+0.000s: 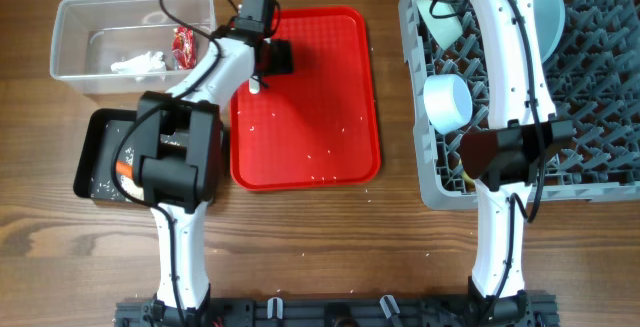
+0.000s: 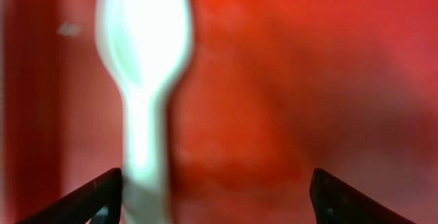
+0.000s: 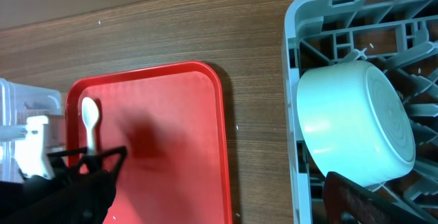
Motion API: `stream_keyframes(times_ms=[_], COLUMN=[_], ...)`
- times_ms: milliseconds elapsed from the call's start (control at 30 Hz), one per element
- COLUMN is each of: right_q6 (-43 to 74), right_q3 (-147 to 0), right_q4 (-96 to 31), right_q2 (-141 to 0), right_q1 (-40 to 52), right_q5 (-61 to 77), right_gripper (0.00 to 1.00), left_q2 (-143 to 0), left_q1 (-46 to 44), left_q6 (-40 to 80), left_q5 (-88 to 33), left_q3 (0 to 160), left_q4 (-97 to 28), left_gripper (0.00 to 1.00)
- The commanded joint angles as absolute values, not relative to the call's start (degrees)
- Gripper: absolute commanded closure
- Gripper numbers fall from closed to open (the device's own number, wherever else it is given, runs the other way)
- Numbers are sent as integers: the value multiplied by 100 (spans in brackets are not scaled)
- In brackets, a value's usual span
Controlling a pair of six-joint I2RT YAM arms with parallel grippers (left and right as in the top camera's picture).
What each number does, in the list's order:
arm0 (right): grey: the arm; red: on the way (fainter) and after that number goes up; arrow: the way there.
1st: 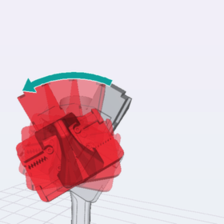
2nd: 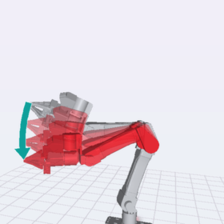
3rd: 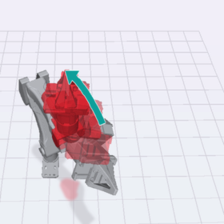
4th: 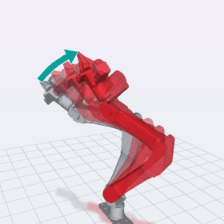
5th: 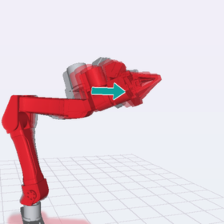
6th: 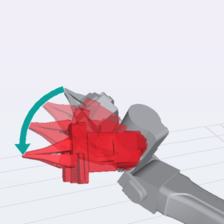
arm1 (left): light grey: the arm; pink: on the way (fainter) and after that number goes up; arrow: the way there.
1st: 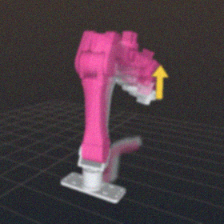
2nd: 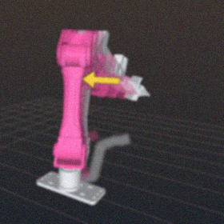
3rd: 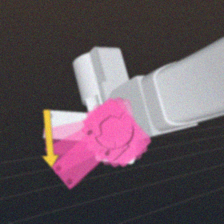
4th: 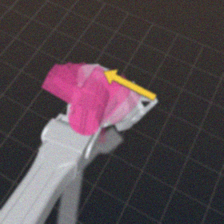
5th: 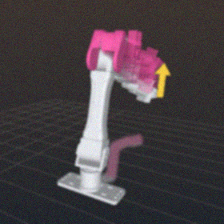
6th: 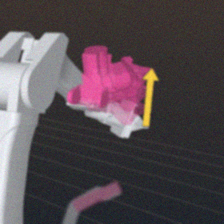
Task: Sort waste into correct bins and load items into the dishwasher rack
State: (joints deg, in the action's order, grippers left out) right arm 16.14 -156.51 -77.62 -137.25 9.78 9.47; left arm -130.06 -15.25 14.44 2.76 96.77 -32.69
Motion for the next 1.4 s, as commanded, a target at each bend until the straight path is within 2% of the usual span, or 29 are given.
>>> stream_keyframes(times_ms=[0,133,300,433,533,633,833,1100,1167,1200,1267,1300,1333,1367], right_q6=[1500,1494,1345,781,596,423,78,-148,-150,-150,-156,-152,-152,-154], right_q3=[-15683,-15683,-15683,-15587,-14934,-14053,-12217,-12103,-12103,-12103,-12103,-12103,-12103,-12103], right_q4=[-7787,-7784,-7596,-7000,-6278,-5631,-4230,-3894,-3763,-3728,-3763,-3839,-3909,-3964], right_q2=[-13738,-13738,-13738,-13743,-13747,-13747,-13850,-14577,-14687,-14772,-14864,-14886,-14894,-14894], right_q1=[980,980,980,1205,1765,2349,3365,3485,3485,3485,3485,3485,3485,3485], right_q5=[1044,1044,1109,1343,1293,1015,-25,-451,-451,-451,-449,-445,-449,-447], right_gripper=[0,0,2,2,11,12,13,19,23,29,50,67,75,78], left_q2=[-13382,-13253,-12475,-11032,-10009,-9594,-9564,-9564,-9564,-9564,-9564,-9564,-9564,-9564], left_q1=[-2259,-2735,-2534,-1859,-1063,-482,176,204,204,204,204,204,204,204], left_q6=[1223,1076,1546,1951,2008,1992,1981,1981,1981,1981,1981,1984,1984,1981], left_q5=[-528,30,54,54,54,242,246,248,250,250,248,246,248,248], left_q3=[9485,9574,10060,10154,10154,10154,10147,10147,10147,10147,10147,10147,10147,10147], left_q4=[-3621,-3918,-4934,-5645,-5992,-6010,-6401,-6663,-6713,-6718,-6716,-6720,-6724,-6733], left_gripper=[14,11,9,7,6,5,4,4,4,5,4,5,5,5])
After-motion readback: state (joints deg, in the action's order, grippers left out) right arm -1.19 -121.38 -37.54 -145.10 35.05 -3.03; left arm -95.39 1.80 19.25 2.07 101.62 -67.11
